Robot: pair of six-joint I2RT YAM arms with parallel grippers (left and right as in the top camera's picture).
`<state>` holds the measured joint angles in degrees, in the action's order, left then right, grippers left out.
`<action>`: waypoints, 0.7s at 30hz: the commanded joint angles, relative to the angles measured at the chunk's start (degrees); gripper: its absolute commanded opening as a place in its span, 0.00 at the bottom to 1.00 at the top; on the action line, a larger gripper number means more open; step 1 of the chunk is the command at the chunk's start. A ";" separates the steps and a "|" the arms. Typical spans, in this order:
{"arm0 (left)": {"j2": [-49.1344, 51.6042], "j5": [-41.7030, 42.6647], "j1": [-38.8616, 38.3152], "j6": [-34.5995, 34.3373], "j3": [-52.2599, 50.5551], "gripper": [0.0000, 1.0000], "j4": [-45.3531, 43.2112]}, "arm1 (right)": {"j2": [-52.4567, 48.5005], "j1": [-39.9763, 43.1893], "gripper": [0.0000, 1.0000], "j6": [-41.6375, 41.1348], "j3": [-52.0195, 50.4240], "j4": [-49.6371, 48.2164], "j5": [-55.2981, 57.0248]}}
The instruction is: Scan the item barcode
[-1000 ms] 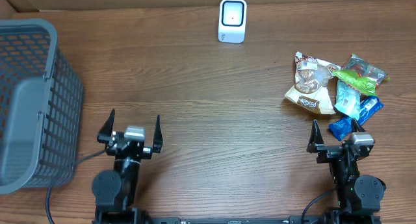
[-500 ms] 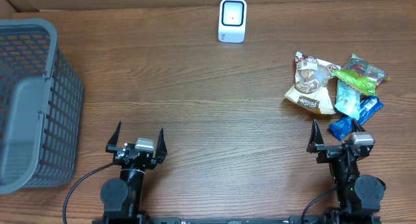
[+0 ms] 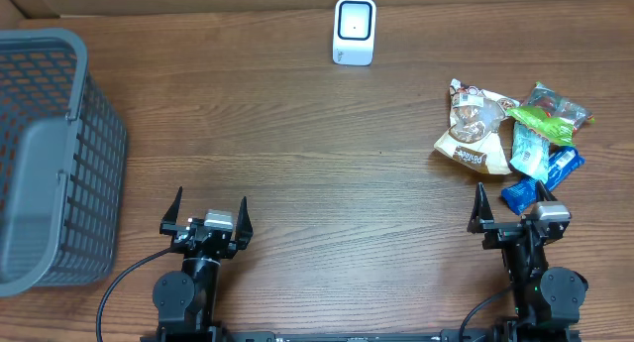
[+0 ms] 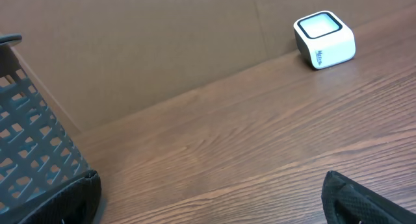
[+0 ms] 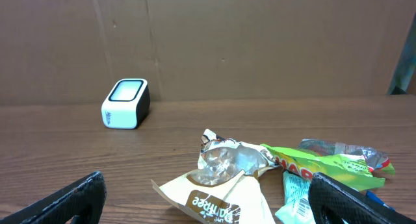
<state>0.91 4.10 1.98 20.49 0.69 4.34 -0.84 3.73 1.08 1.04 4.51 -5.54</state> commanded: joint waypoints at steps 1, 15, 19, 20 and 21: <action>-0.66 -0.07 0.28 -0.35 -0.39 1.00 -0.11 | 0.68 0.15 1.00 -0.07 -0.59 -0.35 0.35; -0.66 -0.07 0.28 -0.35 -0.37 1.00 -0.09 | 0.61 -1.79 1.00 -0.07 -0.59 -0.28 0.35; -0.66 -0.07 0.28 -0.35 -0.39 1.00 -0.11 | 0.61 -1.79 1.00 -0.07 -0.59 -0.28 0.35; -0.66 -0.07 0.28 -0.35 -0.37 1.00 -0.09 | 0.61 -1.79 1.00 -0.07 -0.59 -0.28 0.35; -0.66 -0.07 0.28 -0.35 -0.37 1.00 -0.09 | 0.61 -1.79 1.00 -0.07 -0.59 -0.28 0.35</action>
<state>0.91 4.10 1.98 20.49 0.69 4.34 -0.84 2.20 1.06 1.04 4.51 -5.54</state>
